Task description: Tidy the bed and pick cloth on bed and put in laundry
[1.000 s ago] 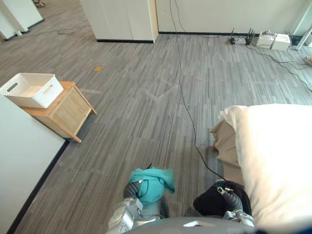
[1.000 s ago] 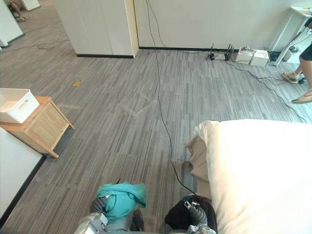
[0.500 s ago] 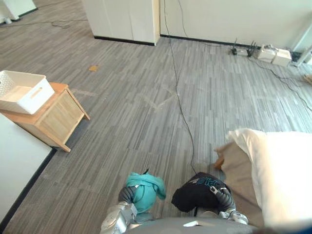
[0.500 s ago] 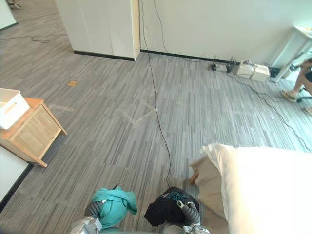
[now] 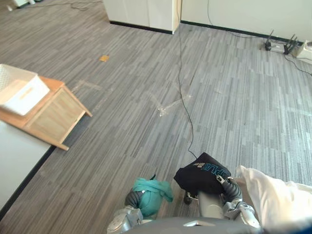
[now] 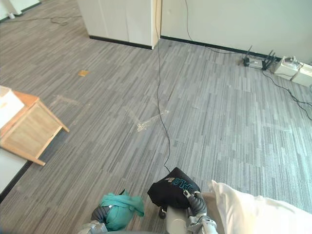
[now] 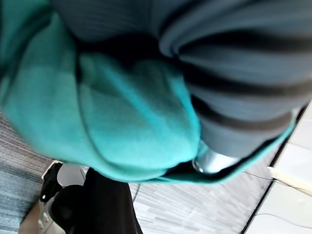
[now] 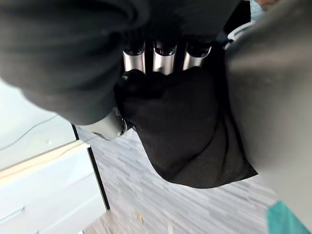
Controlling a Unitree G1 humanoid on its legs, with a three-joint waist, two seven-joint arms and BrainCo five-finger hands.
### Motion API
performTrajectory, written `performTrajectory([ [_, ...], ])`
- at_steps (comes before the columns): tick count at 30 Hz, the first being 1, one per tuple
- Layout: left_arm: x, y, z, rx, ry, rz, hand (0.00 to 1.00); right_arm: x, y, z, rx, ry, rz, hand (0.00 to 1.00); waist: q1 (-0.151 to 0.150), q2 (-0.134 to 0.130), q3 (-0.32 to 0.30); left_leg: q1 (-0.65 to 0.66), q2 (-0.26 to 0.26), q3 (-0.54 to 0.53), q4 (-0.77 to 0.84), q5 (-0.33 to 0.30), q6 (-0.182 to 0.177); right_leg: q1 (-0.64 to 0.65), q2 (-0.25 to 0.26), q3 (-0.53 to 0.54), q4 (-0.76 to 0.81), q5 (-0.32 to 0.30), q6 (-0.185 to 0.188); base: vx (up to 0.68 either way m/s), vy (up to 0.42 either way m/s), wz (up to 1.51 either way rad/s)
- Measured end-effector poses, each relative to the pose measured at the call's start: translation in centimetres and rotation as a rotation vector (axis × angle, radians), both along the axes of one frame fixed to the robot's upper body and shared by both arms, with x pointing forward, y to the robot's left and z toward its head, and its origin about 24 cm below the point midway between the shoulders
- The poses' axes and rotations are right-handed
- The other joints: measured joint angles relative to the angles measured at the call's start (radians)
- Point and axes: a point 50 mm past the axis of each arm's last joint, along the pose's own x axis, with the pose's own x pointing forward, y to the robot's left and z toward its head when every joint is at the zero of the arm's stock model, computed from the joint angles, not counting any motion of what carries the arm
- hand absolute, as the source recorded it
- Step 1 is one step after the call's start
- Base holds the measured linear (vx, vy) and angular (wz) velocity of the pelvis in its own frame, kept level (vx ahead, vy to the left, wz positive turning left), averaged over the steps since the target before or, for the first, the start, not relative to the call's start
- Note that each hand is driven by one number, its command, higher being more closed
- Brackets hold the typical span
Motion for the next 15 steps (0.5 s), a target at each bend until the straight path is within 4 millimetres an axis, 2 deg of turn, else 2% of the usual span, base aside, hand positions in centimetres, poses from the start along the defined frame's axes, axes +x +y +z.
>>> performTrajectory([
  [1,0.0,0.0,0.0,0.0,-0.009,0.001,1.0,-0.1,-0.3,-0.1,-0.008,0.013,0.004,1.0,0.003,0.01,-0.002,-0.076,0.019,-0.051,0.15,0.079,-0.018,0.051,0.044,0.001,-0.059,-0.005,-0.005,0.45,-0.259,-0.24],
  [2,0.2,-0.1,0.2,-0.007,-0.025,-0.004,1.0,-0.2,-0.4,-0.2,-0.01,0.018,0.004,1.0,0.008,0.021,-0.003,-0.136,0.015,-0.081,0.251,0.047,-0.023,0.088,0.068,0.003,-0.1,-0.009,-0.011,0.39,-0.158,-0.21],
  [3,0.5,-0.2,0.4,-0.013,-0.053,-0.017,1.0,0.0,-0.5,-0.2,-0.012,0.016,0.006,1.0,0.018,0.03,0.007,-0.214,-0.023,-0.104,0.357,0.0,-0.026,0.158,0.096,0.014,-0.166,-0.009,-0.013,0.3,-0.106,-0.19],
  [4,0.8,-0.1,0.8,-0.014,-0.084,-0.014,1.0,-0.2,-0.5,-0.3,-0.007,0.021,0.016,1.0,0.028,0.023,0.014,-0.276,-0.09,-0.103,0.381,-0.038,-0.023,0.23,0.112,0.038,-0.23,-0.004,-0.024,0.36,-0.104,-0.23],
  [5,0.9,-0.1,1.0,-0.014,-0.102,-0.004,1.0,-0.4,-0.6,-0.5,-0.002,0.031,0.028,1.0,0.039,0.016,0.018,-0.306,-0.133,-0.098,0.357,-0.059,-0.018,0.273,0.116,0.052,-0.263,-0.003,-0.026,0.32,-0.078,-0.39],
  [6,0.9,-0.1,1.3,-0.018,-0.125,0.011,1.0,-0.6,-0.7,-0.6,-0.001,0.034,0.038,1.0,0.06,0.015,0.018,-0.346,-0.181,-0.069,0.284,-0.078,-0.013,0.323,0.123,0.075,-0.302,-0.003,-0.026,0.31,-0.069,-0.62],
  [7,0.9,-0.2,1.7,-0.028,-0.148,0.031,1.0,-0.6,-0.6,-0.5,0.007,0.03,0.052,1.0,0.081,0.017,0.019,-0.376,-0.208,-0.039,0.168,-0.088,-0.009,0.364,0.127,0.09,-0.319,-0.005,-0.021,0.3,-0.041,-0.74],
  [9,0.8,0.0,1.9,-0.039,-0.165,0.066,1.0,-0.4,-0.3,-0.5,0.018,0.019,0.064,1.0,0.086,0.011,0.022,-0.398,-0.224,-0.01,-0.094,-0.076,-0.004,0.414,0.129,0.12,-0.323,-0.033,-0.007,0.38,-0.022,-0.61],
  [10,0.8,0.1,2.0,-0.043,-0.167,0.09,1.0,-0.4,-0.2,-0.4,0.019,0.013,0.065,1.0,0.078,0.009,0.024,-0.387,-0.227,0.011,-0.301,-0.027,-0.011,0.452,0.129,0.129,-0.341,-0.047,-0.001,0.46,0.002,-0.33],
  [12,0.8,0.2,1.9,-0.057,-0.16,0.123,1.0,-1.1,-0.4,-0.6,0.016,0.031,0.058,1.0,0.069,0.007,0.029,-0.364,-0.22,0.06,-0.555,0.068,-0.015,0.527,0.129,0.131,-0.39,-0.059,0.013,0.42,0.069,-0.05],
  [13,0.9,0.2,2.0,-0.059,-0.164,0.126,1.0,-1.4,-0.6,-0.7,0.011,0.041,0.056,1.0,0.068,0.008,0.034,-0.368,-0.207,0.101,-0.604,0.096,-0.018,0.569,0.129,0.125,-0.414,-0.068,0.026,0.44,0.163,0.12],
  [15,1.5,-0.1,2.3,-0.074,-0.176,0.134,1.0,-1.8,-1.0,-0.6,-0.008,0.044,0.044,1.0,0.064,0.009,0.035,-0.388,-0.193,0.198,-0.61,0.13,0.004,0.635,0.125,0.102,-0.443,-0.114,0.055,0.46,0.203,0.31],
])
